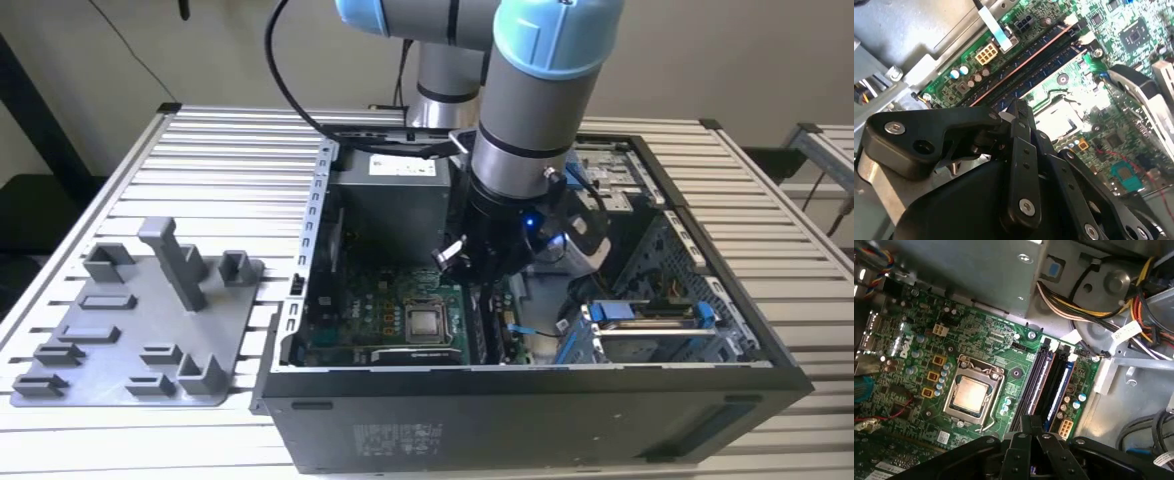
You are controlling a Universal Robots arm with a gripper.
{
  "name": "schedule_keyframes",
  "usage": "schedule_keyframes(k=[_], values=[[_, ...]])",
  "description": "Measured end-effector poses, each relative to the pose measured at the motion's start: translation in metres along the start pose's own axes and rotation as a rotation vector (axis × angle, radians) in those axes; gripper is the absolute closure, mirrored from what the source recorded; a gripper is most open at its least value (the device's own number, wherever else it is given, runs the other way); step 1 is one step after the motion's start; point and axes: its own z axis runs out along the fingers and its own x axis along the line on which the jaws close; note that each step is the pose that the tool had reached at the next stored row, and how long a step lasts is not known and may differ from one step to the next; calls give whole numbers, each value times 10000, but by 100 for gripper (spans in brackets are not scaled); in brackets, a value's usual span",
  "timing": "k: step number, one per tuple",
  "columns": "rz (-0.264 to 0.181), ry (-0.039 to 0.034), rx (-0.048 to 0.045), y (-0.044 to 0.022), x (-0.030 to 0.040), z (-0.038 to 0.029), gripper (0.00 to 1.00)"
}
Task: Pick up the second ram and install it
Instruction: 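Press down the second ram until it locks into place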
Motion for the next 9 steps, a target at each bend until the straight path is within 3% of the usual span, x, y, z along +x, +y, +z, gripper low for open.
schedule_keyframes(k=[9], values=[[-1211,22,0,0,0,0,89]])
